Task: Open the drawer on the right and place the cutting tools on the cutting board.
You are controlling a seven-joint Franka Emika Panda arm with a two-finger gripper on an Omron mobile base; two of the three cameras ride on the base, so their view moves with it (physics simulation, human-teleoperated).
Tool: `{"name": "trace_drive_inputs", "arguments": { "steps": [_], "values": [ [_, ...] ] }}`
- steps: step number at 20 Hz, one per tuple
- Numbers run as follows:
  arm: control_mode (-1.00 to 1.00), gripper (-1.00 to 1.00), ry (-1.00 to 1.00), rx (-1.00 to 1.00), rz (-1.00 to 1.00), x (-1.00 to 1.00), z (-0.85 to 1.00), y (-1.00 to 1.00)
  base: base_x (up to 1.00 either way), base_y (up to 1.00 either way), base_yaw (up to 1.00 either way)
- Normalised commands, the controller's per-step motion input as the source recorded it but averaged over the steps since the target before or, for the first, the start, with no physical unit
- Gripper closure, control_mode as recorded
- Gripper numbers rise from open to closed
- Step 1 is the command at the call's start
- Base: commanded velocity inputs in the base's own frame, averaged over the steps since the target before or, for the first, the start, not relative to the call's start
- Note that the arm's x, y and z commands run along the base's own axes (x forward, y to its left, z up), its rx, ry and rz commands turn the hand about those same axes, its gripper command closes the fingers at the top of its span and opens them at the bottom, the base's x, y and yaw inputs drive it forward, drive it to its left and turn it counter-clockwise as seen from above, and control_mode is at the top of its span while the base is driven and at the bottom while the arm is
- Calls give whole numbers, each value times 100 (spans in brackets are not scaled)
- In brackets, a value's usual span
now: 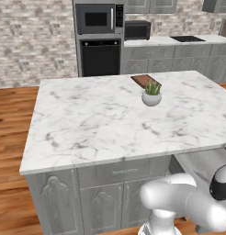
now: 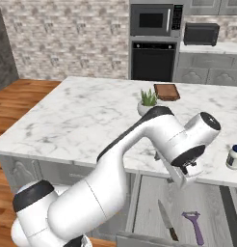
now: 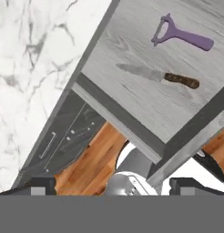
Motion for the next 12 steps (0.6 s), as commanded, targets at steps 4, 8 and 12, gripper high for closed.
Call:
{"name": "trace_drive_inputs", "arguments": {
  "steps": [4, 8, 12],
  "values": [
    [-100, -100, 47, -33, 69, 0, -86, -11, 0, 0, 0],
    [-100, -100, 36, -39, 79, -12, -100, -1, 0, 0, 0],
    [-100, -100, 14, -14, 44, -12, -71, 2, 0, 0, 0]
  ]
}}
